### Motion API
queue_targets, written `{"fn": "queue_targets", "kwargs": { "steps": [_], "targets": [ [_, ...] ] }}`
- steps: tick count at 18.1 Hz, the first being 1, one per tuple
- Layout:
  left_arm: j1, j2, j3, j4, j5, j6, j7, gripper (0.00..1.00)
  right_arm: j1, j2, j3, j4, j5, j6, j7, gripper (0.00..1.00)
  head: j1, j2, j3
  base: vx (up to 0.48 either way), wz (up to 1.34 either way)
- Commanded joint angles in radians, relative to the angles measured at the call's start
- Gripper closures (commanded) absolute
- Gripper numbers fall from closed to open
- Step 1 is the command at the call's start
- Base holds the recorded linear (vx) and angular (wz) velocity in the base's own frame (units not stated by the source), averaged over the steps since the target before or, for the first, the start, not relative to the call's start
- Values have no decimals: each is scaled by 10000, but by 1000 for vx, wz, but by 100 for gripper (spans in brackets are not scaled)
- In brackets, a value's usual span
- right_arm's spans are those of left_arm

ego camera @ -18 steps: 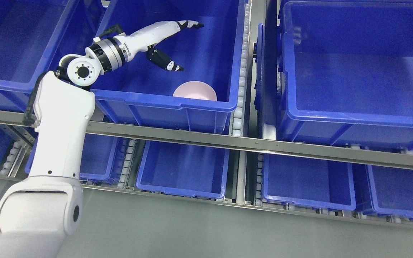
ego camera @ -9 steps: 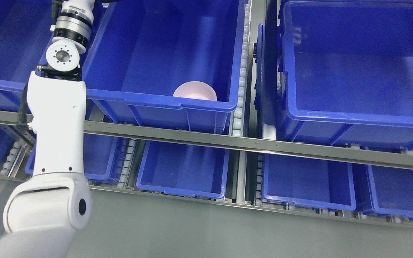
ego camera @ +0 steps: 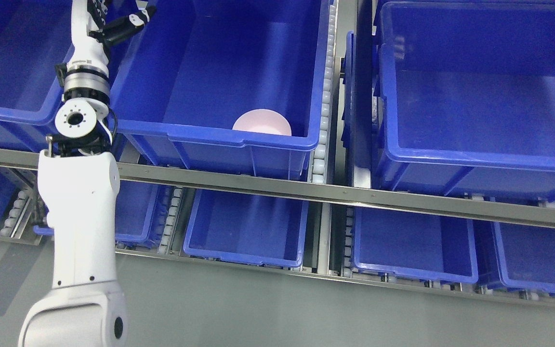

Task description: Stack pink IKEA bowls on left shelf middle

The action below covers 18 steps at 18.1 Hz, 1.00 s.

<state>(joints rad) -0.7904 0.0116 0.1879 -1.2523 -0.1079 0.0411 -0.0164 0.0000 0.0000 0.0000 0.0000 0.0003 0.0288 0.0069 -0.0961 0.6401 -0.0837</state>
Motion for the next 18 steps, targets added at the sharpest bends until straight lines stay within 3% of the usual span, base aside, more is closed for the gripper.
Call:
{"fn": "queue_targets", "kwargs": {
  "steps": [1,6,18],
  "targets": [
    [1675,59,-974,-3858,404,95,-66,0,291,-175,-107,-338,-3,65,-7,0,0,0,0,0,0],
    [2503,59,-1204,-4013,389,-348,-97,0,291,-175,-107,-338,-3,49,-7,0,0,0,0,0,0],
    [2565,59,-1158,-4013,389,-395,-97,0,291,-175,-107,-338,-3,49,-7,0,0,0,0,0,0]
  ]
}}
